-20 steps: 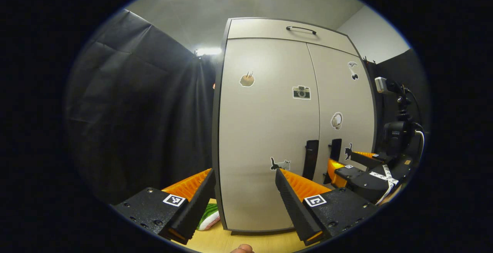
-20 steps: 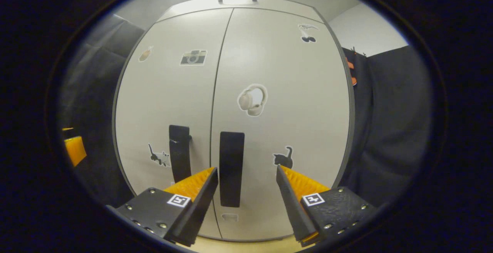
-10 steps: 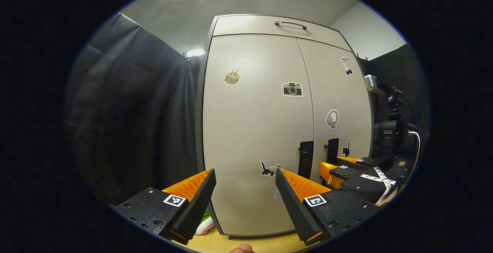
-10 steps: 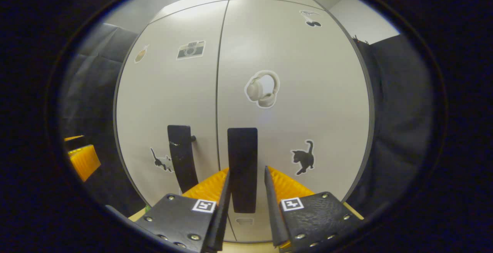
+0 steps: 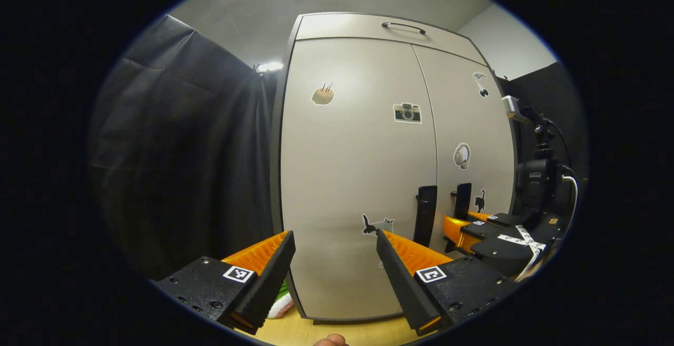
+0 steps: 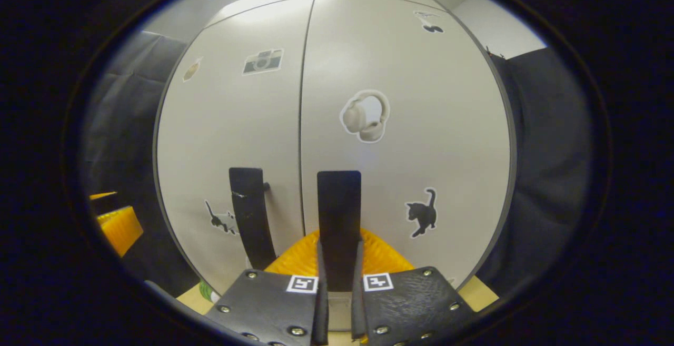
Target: Open the right door of the double-door shoe cabinet with the right hand, and open the left door with the left hand.
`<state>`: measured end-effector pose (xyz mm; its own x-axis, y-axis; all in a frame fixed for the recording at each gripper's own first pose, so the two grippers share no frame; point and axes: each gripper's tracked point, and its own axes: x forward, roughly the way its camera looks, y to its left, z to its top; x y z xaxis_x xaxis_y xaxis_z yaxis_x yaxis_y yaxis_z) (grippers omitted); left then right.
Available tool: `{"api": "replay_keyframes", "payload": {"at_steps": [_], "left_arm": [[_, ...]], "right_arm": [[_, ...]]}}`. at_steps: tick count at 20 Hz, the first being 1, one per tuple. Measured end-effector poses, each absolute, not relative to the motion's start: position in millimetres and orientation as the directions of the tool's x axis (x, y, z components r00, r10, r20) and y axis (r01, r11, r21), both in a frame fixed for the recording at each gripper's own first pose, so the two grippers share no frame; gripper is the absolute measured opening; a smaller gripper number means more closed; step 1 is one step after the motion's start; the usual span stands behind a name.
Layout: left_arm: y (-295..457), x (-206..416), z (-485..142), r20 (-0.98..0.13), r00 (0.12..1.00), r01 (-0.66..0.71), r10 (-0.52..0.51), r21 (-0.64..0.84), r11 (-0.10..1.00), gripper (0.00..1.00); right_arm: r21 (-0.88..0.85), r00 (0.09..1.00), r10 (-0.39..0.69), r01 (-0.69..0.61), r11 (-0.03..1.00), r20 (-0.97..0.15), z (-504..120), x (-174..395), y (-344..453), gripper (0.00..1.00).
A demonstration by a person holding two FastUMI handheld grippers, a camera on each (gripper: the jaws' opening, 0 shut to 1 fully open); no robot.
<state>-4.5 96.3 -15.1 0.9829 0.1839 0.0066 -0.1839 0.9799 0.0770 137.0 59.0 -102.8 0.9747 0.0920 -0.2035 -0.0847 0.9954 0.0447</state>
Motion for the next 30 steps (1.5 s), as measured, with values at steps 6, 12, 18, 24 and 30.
{"api": "replay_keyframes", "payload": {"at_steps": [6,12,18,24,30], "left_arm": [[95,-14,-18,-0.003,0.981,-0.194,0.194,0.06,0.979,0.96],[88,-24,-22,-0.015,0.981,-0.192,0.192,0.045,0.98,0.96],[75,-29,-26,-0.024,0.985,-0.17,0.171,0.042,0.985,0.96],[72,-39,-29,-0.03,0.983,-0.178,0.179,0.039,0.983,0.96],[73,-39,-31,-0.036,0.981,-0.188,0.189,0.045,0.981,0.97]], "right_arm": [[0.056,0.971,0.133,-0.124,0.991,-0.2,-101,130,58,0.17],[0.098,0.964,0.194,-0.179,0.979,-0.18,-96,118,56,0.17],[0.133,0.947,0.265,-0.243,0.961,-0.179,-93,108,50,0.17],[0.144,0.923,0.336,-0.312,0.939,-0.187,-90,99,44,0.17],[0.15,0.884,0.431,-0.408,0.9,-0.179,-87,90,38,0.17]]}}
